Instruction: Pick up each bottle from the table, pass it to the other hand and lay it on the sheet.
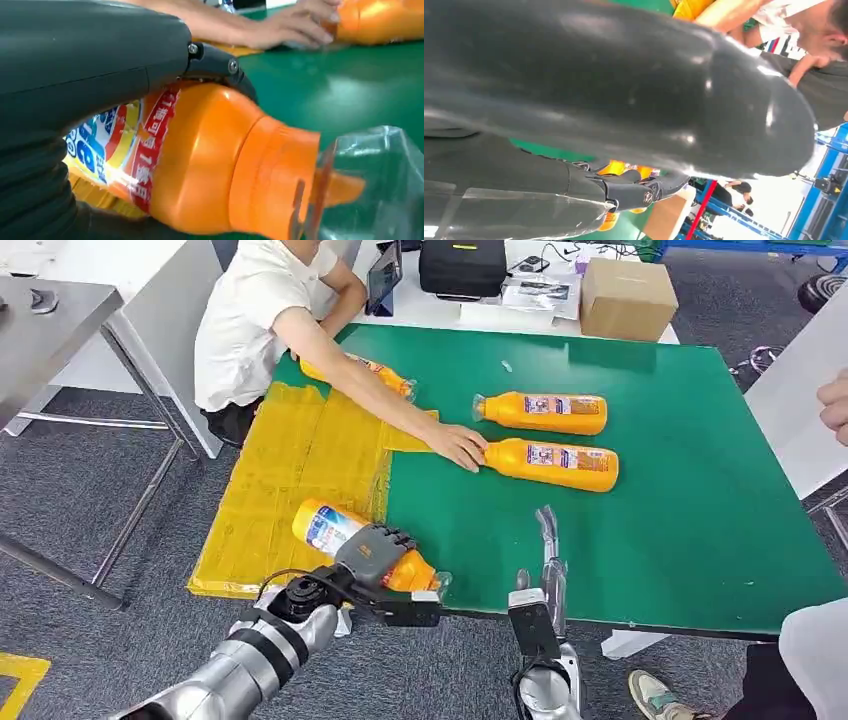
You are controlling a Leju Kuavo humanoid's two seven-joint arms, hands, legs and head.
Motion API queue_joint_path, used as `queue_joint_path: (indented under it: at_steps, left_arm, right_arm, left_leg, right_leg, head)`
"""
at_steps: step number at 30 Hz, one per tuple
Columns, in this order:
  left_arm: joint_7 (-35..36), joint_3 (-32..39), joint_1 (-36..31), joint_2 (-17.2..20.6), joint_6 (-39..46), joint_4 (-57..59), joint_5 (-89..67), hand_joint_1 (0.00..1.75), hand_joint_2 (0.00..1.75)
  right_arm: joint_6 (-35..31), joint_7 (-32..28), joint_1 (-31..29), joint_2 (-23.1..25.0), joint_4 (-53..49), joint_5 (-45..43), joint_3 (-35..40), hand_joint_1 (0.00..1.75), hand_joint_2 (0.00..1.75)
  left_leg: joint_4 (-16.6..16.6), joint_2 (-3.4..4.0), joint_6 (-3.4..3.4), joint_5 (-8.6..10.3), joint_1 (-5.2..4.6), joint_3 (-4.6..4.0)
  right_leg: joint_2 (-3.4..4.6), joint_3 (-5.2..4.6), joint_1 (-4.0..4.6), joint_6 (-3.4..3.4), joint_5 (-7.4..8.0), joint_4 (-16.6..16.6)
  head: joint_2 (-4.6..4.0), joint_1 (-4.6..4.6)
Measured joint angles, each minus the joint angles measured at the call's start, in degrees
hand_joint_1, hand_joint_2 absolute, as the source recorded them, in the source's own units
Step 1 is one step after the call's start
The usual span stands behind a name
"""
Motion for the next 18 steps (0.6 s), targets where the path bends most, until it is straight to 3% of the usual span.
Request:
queue_joint_path:
  at_steps: [9,15,18]
  left_arm:
    - [1.21,-0.33,-2.35,-1.05,-1.14,3.41,1.16,0.24,1.75]
    - [1.36,-0.50,-2.78,-1.22,-1.25,4.16,1.53,0.00,1.75]
    - [1.91,-0.50,-3.31,-1.42,-2.01,4.88,3.06,0.00,1.75]
  right_arm:
    - [0.07,0.00,0.00,0.02,0.39,0.05,-0.42,0.00,0.00]
    - [0.13,0.00,0.00,0.02,0.42,0.05,-0.59,0.00,0.00]
    - [0.22,0.00,0.00,0.02,0.68,0.05,-0.70,0.00,0.00]
  left_leg:
    - [0.00,-0.01,-0.03,0.02,0.00,0.03]
    - [0.00,0.00,-0.03,0.02,0.00,0.03]
    - [0.00,0.00,-0.03,0.03,0.00,0.03]
  right_leg:
    - [0.00,0.02,0.00,0.00,0.00,0.01]
    - [0.00,0.02,0.00,0.00,0.01,0.01]
    - [0.00,0.03,0.00,0.00,0.01,0.01]
  head:
    - [0.00,0.00]
    - [0.00,0.00]
    - [0.00,0.00]
